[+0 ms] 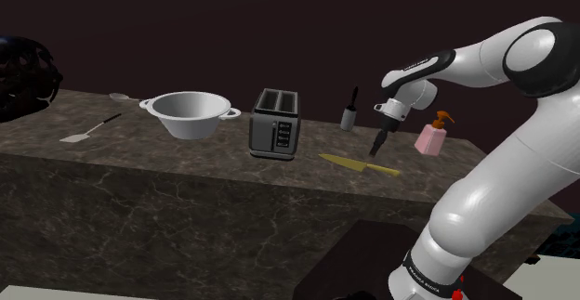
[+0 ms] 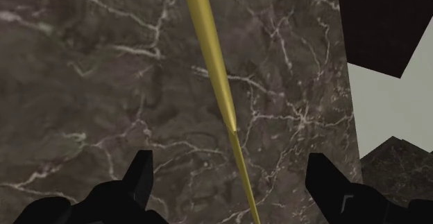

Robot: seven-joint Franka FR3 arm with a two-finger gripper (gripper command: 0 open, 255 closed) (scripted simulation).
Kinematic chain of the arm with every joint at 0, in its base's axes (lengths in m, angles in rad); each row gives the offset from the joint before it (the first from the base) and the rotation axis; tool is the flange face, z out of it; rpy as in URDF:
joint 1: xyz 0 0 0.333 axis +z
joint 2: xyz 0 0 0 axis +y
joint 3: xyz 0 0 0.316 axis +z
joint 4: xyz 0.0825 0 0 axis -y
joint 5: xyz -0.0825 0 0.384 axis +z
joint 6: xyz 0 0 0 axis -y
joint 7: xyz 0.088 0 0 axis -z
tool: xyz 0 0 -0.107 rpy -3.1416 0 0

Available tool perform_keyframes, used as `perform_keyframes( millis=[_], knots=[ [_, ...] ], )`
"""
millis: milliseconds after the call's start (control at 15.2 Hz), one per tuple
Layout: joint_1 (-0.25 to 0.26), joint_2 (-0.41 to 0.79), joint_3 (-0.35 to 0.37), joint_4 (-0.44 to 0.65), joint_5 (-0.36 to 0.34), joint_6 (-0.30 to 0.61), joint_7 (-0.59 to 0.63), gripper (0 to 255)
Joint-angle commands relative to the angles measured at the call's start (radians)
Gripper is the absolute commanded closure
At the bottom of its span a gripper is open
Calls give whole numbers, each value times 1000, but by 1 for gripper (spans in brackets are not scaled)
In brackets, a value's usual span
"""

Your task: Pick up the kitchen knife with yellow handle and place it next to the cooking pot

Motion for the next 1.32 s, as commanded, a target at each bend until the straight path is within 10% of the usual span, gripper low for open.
perform_keyframes(
  millis=[0,660,726,1254],
  knots=[
    [6,13,-1,-18,12,28,-8,0],
    [12,27,-2,-44,26,63,-18,0],
    [12,27,-2,-44,26,63,-18,255],
    [12,27,-2,-44,26,63,-18,255]
  ],
)
